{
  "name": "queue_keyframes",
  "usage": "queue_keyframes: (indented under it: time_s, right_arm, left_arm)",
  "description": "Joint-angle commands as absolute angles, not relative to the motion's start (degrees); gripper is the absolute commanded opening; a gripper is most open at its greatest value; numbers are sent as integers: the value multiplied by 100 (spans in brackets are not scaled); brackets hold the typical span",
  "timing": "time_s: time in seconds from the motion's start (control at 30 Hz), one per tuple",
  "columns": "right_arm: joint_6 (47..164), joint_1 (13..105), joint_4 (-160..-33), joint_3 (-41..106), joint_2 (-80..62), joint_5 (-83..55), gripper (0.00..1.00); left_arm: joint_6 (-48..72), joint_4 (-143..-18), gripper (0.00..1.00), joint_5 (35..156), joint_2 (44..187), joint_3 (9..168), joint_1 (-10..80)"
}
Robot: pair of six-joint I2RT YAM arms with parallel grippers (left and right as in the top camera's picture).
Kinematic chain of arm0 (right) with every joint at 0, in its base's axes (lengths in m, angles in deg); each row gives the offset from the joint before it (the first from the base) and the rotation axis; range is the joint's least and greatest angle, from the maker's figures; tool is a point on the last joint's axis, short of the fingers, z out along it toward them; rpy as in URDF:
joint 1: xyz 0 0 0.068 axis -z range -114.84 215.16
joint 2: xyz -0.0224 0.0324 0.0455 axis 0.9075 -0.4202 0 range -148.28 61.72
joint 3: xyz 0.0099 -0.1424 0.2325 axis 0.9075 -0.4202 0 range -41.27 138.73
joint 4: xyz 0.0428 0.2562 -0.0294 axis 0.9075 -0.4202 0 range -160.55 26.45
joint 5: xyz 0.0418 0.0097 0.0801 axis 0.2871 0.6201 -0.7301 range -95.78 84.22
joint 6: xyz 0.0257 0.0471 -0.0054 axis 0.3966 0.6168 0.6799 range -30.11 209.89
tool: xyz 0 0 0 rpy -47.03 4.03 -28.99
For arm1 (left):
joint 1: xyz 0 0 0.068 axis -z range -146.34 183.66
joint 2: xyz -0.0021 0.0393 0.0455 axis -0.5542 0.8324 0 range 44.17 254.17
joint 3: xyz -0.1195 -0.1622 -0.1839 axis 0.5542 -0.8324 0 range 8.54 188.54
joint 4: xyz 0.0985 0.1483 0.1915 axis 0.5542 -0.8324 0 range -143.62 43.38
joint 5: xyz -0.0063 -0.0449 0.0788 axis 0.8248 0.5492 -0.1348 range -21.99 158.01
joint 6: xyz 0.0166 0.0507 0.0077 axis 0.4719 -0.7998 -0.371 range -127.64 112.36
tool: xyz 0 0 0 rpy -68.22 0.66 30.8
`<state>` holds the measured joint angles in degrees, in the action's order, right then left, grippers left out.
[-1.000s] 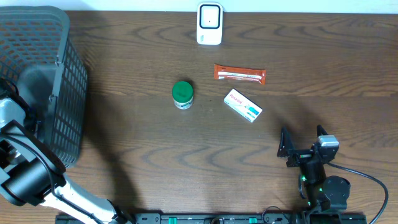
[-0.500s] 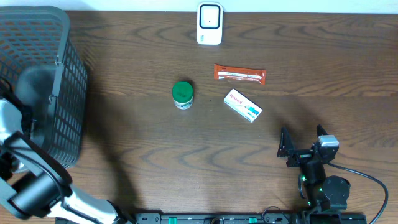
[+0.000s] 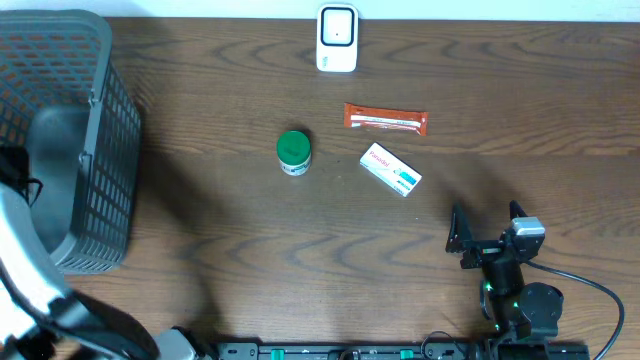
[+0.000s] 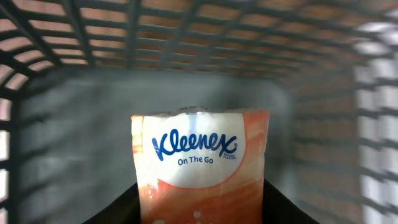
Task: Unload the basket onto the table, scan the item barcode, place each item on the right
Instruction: 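Lower the left gripper into the basket and grasp the Kleenex pack, then lift the Kleenex pack out and carry it toward the scanner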
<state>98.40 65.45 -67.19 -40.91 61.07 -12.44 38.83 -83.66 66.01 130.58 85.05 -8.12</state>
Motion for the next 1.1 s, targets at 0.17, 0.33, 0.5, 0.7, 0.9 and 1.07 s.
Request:
queue_keyframes:
  time_s: [0.17, 0.33, 0.5, 0.7, 0.9, 1.07]
  right_arm:
    - [9755, 6517, -6743, -4096, 6118, -1272, 99]
    - [9755, 6517, -6743, -4096, 6118, -1272, 99]
    - [9755, 6517, -6743, -4096, 6118, -1272, 99]
    - [9755, 6517, -6743, -4096, 6118, -1272, 99]
    - [9755, 6517, -6743, -4096, 6118, -1272, 99]
    - [9755, 6517, -6743, -4096, 6118, -1272, 99]
  left_arm:
    - [3846, -8338, 47, 7972, 11781, 8483, -801]
    - [3851, -8235, 51, 8605, 11054, 8483, -799]
    - [3923, -8191, 51, 9532, 10621, 8483, -799]
    - [3958, -8233, 50, 10404, 10614, 8483, -224]
    - [3892, -8353, 50, 10396, 10785, 8483, 1164]
    - [3687, -8368, 50, 10052, 11025, 8483, 2556]
